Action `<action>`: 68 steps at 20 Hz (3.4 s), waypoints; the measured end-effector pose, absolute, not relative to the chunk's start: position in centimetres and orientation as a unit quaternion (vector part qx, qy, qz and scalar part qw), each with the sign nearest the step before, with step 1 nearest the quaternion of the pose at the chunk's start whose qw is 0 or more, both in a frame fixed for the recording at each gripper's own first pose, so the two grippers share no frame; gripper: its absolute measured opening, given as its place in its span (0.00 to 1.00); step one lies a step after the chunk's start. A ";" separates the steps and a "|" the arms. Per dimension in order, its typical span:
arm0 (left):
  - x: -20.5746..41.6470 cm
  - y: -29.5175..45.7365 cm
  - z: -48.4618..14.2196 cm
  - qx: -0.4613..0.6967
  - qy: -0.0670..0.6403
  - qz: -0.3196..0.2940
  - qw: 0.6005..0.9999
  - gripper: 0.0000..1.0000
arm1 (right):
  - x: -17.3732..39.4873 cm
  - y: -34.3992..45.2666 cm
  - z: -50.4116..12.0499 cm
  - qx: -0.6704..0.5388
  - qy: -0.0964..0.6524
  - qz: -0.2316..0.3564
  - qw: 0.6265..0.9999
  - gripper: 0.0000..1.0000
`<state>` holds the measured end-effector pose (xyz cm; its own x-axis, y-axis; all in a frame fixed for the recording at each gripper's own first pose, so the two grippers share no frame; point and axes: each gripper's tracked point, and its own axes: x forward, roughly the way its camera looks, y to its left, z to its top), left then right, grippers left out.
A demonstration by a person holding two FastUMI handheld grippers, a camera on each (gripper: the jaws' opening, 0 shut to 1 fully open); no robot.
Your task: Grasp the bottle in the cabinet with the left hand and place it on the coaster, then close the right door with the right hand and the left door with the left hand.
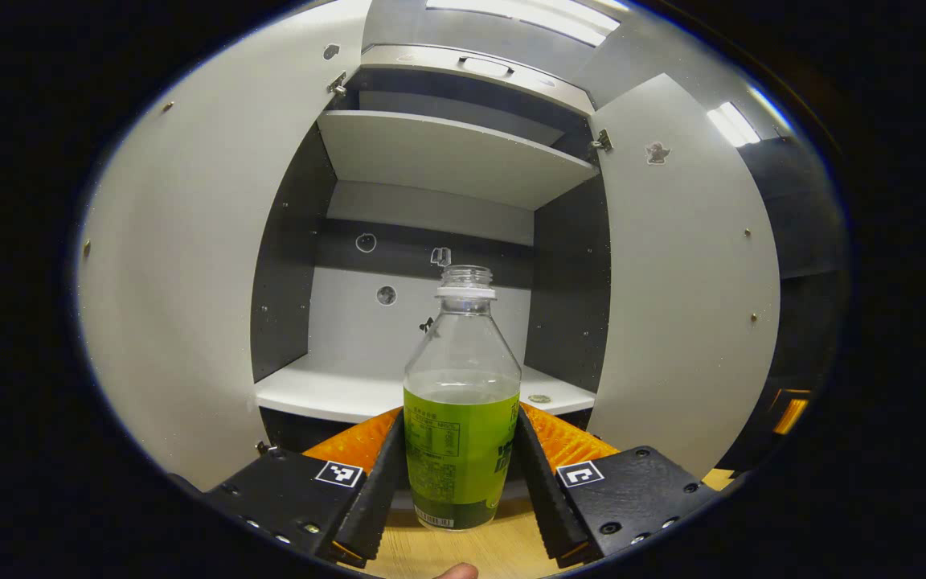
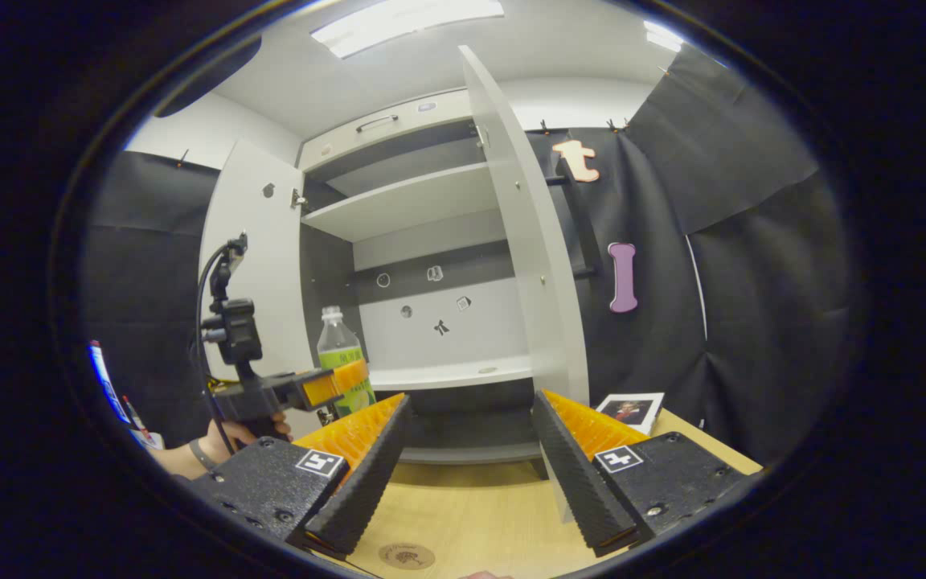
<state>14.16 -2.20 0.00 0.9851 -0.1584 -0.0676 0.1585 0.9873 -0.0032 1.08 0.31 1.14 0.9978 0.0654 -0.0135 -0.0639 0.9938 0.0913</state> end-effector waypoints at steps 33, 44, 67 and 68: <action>-1.2 -4.9 -23.1 0.020 0.091 -0.061 0.994 0.73 | 0.3 4.8 -0.9 -0.009 0.062 0.056 0.996 0.99; -1.9 -5.5 -22.7 0.015 0.097 -0.095 0.991 0.84 | 0.0 4.2 -0.1 -0.014 0.049 0.040 0.998 0.99; -1.0 -4.5 -5.7 0.007 0.034 -0.096 0.995 0.94 | -0.1 2.2 -1.9 0.021 0.030 0.027 0.999 0.98; -1.0 -4.3 -5.1 0.009 0.036 -0.091 0.995 0.95 | -0.2 1.9 -1.9 0.026 0.026 0.024 0.999 0.99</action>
